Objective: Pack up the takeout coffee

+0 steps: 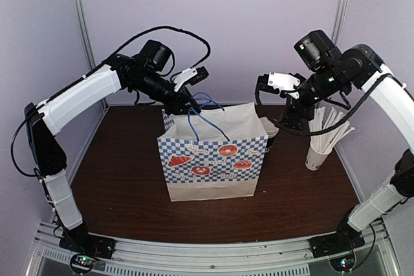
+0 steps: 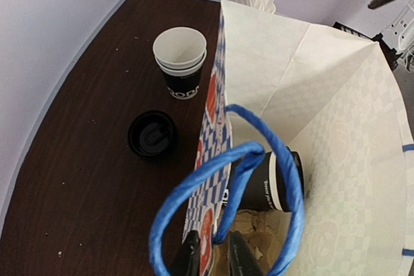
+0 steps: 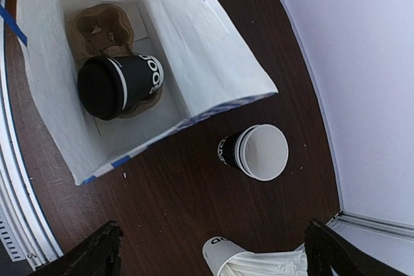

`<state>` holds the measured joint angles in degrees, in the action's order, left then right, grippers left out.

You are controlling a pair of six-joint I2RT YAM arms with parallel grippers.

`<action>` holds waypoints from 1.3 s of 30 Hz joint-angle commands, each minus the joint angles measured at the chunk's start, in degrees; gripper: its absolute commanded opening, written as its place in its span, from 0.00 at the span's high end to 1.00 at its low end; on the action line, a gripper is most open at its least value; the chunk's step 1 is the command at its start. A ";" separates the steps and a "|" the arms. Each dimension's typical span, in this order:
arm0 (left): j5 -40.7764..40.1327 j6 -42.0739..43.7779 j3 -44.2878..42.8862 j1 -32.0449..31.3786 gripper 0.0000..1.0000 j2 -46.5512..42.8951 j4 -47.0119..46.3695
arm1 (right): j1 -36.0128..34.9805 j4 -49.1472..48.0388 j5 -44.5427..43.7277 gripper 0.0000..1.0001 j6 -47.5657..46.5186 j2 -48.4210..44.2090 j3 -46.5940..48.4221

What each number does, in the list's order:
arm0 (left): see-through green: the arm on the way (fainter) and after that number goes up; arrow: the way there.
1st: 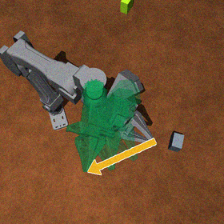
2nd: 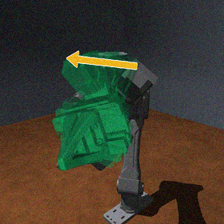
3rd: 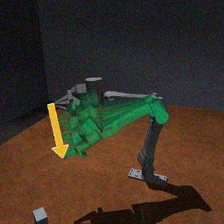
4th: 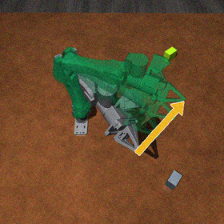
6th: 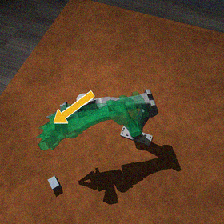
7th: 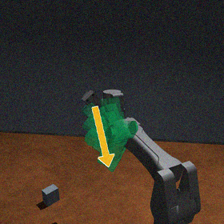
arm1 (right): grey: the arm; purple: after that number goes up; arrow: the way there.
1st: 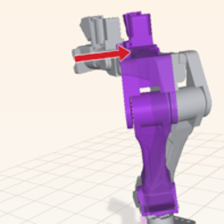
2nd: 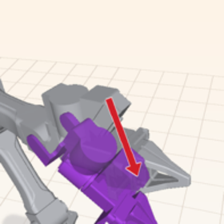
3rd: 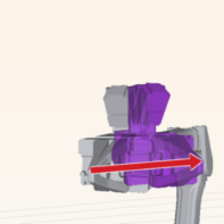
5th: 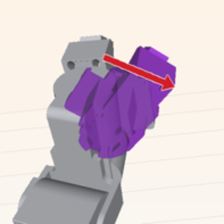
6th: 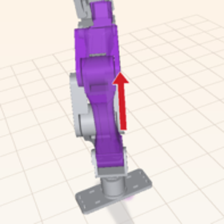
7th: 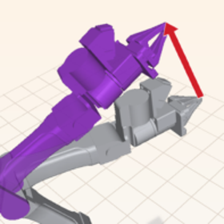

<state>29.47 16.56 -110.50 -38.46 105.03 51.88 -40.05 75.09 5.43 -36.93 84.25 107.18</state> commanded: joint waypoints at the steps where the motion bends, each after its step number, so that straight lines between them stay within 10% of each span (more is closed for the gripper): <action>1: 4.15 2.25 -1.59 0.05 0.84 -1.91 3.25 | 4.56 -2.51 2.31 0.03 1.47 -2.54 -2.36; 9: 2.53 1.02 1.49 -1.66 1.00 -7.82 1.53 | 10.14 -4.60 3.49 0.04 2.54 -4.29 -6.23; 33: -17.50 -5.40 23.75 -20.05 1.00 -28.34 -12.72 | 16.15 -7.84 7.15 0.04 3.78 -2.57 -11.15; 39: -19.74 -4.30 23.34 -19.97 1.00 -26.58 -13.33 | 14.96 -1.00 26.93 0.11 0.95 -3.11 -1.61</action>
<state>11.94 12.25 -86.87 -58.54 77.87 43.22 -24.34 70.06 17.12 -34.28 82.54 98.96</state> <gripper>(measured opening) 0.008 0.899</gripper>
